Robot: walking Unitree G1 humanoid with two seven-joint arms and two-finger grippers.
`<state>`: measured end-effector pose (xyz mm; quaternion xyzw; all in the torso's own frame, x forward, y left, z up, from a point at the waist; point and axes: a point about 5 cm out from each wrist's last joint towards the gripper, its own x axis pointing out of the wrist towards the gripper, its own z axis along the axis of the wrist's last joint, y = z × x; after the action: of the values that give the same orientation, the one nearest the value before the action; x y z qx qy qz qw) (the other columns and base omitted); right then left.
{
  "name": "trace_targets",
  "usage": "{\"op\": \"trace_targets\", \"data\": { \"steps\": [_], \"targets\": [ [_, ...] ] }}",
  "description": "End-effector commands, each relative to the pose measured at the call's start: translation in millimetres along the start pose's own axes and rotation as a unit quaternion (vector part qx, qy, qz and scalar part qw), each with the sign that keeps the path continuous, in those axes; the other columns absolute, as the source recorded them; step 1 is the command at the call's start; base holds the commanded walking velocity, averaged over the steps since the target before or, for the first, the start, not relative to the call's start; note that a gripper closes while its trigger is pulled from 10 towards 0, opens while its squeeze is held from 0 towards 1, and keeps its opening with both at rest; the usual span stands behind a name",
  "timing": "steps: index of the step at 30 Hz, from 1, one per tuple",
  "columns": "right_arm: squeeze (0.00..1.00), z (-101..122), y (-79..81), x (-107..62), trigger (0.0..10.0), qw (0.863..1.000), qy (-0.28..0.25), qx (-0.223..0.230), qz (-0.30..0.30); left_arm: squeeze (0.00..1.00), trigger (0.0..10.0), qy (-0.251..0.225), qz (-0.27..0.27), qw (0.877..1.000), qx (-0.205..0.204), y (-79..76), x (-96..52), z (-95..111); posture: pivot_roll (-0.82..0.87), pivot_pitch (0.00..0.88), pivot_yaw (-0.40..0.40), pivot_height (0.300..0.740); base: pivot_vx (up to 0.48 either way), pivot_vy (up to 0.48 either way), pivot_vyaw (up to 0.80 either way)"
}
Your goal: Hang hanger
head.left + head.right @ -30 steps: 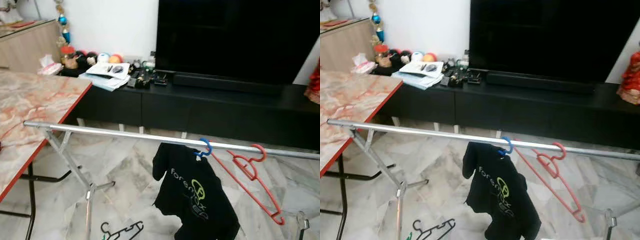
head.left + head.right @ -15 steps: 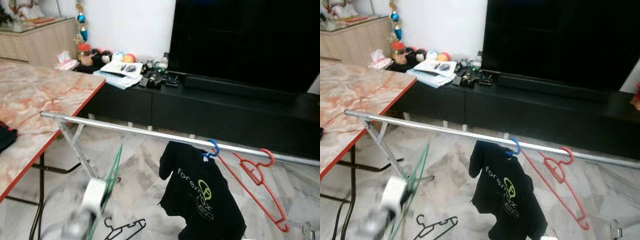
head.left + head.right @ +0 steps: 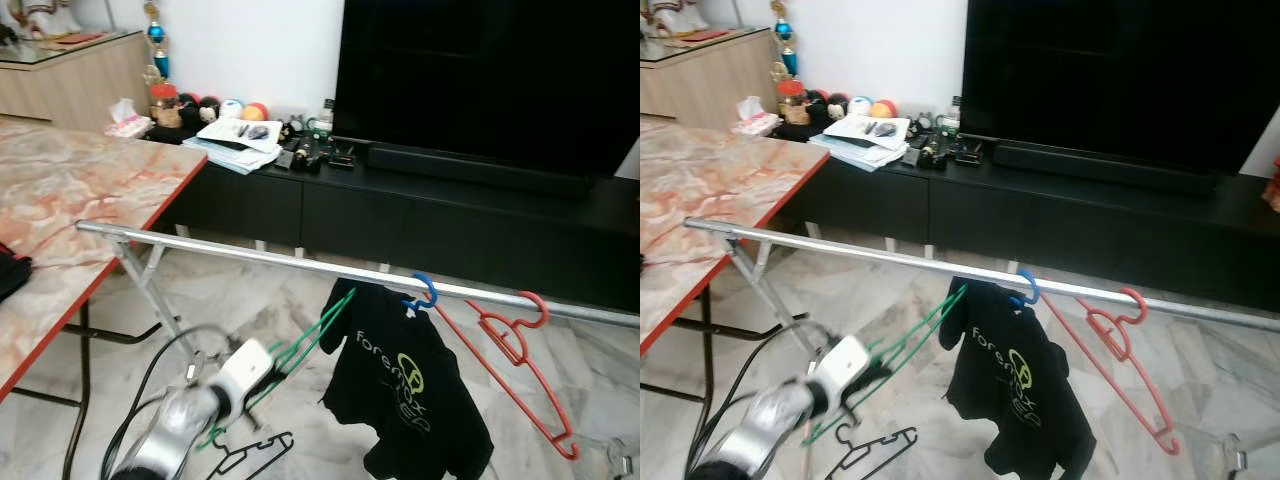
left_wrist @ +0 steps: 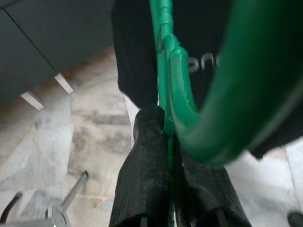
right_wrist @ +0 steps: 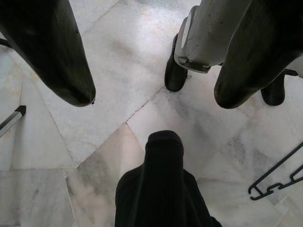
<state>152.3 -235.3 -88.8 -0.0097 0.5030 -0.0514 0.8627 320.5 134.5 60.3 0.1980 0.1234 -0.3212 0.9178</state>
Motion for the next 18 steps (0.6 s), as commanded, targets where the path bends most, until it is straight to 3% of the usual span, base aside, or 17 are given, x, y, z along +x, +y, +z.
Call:
{"op": "trace_targets", "data": {
  "steps": [1, 10, 18],
  "targets": [
    [0.00, 1, -1.6, -0.2, 10.0, 1.000, -0.003, 0.002, -0.004, 0.00, 10.0, 0.009, 0.013, 1.000, -0.015, 3.7, 8.8, 9, 0.08, 0.000, -0.040, 0.740, 0.000, 0.000, 0.00],
    [0.00, 0, 0.4, 0.1, 10.0, 1.000, -0.001, 0.009, -0.007, 0.00, 10.0, 0.021, 0.040, 0.998, -0.045, 11.3, 27.4, 33, 0.07, 0.000, -0.021, 0.740, 0.000, 0.000, 0.00],
    [0.00, -2, 3.0, 0.3, 10.0, 1.000, 0.000, 0.015, -0.006, 0.00, 10.0, 0.010, 0.109, 0.990, -0.091, 28.9, 36.8, 55, 0.04, 0.000, -0.003, 0.740, 0.000, 0.000, 0.00]
  ]
}}
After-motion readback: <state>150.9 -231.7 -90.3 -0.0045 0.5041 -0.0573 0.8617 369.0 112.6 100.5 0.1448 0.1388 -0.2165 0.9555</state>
